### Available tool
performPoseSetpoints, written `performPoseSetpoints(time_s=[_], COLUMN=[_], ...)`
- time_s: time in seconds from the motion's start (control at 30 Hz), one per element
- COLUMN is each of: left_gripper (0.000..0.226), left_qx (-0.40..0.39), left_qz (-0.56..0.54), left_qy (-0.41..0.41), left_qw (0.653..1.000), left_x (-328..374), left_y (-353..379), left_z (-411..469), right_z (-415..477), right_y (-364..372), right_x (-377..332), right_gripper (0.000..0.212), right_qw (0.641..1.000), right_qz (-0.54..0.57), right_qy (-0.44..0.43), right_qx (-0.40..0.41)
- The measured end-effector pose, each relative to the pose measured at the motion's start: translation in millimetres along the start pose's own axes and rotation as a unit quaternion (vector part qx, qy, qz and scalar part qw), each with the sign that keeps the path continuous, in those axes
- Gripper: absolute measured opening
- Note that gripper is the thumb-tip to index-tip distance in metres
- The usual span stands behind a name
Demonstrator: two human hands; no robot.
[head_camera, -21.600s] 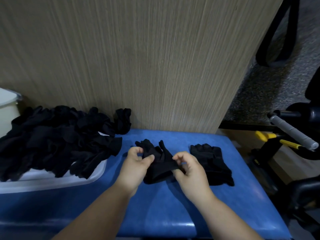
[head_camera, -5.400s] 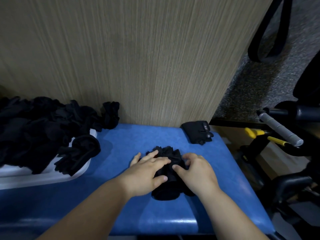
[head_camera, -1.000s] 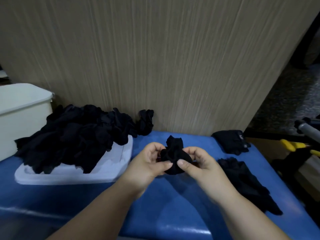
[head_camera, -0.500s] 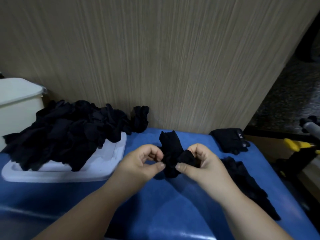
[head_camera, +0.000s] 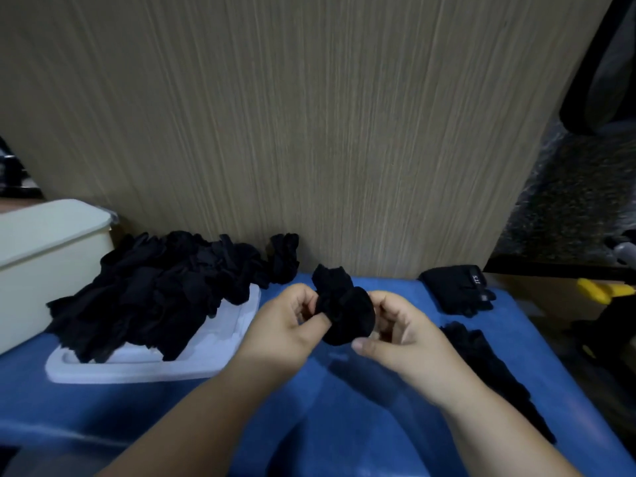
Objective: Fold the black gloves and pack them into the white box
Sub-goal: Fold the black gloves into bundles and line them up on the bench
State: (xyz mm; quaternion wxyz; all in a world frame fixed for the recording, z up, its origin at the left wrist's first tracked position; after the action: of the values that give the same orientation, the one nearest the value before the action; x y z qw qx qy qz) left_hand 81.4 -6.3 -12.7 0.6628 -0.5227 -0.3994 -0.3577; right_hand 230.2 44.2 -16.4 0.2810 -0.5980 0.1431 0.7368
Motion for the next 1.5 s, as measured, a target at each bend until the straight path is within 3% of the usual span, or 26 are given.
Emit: performPoseSetpoints(time_s=[0.23,0.53,0.67,0.8,0.9,1.13,1.23,1.33,1.5], left_gripper=[0.038,0.035,0.026,0.022,0.027,0.069,0.045,0.026,0.016], left_qx=[0.086,-0.039,-0.133,-0.035,-0.04,-0.151,-0.146,-0.083,-0.008], left_qz=[0.071,0.053,-0.001,-0.083,-0.163,-0.269,-0.289,-0.324,-0.408], left_qy=[-0.008,-0.004,-0.067,-0.103,-0.121,-0.194,-0.204,-0.24,-0.225], left_qw=[0.994,0.998,0.989,0.991,0.978,0.931,0.924,0.912,0.885], left_x=[-11.0,-29.3,-41.1,-50.8,-48.1,-57.9,-60.3,-70.4,-68.6], left_y=[4.5,32.3,41.3,21.6,27.4,54.1,51.4,44.9,36.7], left_z=[-2.4,17.9,18.6,23.9,24.3,16.6,16.7,17.5,19.6], right_z=[-3.3,-5.8,-0.3,5.9,7.9,12.4,12.1,8.9,-1.9], right_y=[-25.1,-53.0,-54.1,-44.2,-29.1,2.7,8.5,9.1,-21.3], right_x=[19.1,33.5,32.3,28.4,22.0,22.2,24.0,21.1,12.5], right_gripper=[0.035,0.038,0.041,0.045,0.048,0.057,0.062,0.05,0.018], right_qw=[0.987,0.968,0.972,0.978,0.971,0.974,0.971,0.967,0.953], right_qz=[-0.032,-0.088,-0.08,-0.117,-0.199,-0.224,-0.237,-0.253,-0.247], right_qy=[0.027,0.05,0.033,0.038,0.03,0.019,0.021,0.002,-0.02], right_qx=[0.157,0.231,0.217,0.17,0.128,0.006,-0.027,-0.019,0.176])
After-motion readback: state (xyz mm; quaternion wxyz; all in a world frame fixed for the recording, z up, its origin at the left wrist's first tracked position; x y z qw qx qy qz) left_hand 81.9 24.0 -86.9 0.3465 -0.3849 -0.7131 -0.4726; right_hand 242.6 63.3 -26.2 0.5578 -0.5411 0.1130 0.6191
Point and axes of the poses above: each hand's wrist, its own z-axis towards the middle knuckle, its own y-axis out of the palm, x = y × z, the point moved 7 cm from there along z, towards the middle knuckle, and after that the axes turned 12 degrees about -x, right-handed, at the moved point
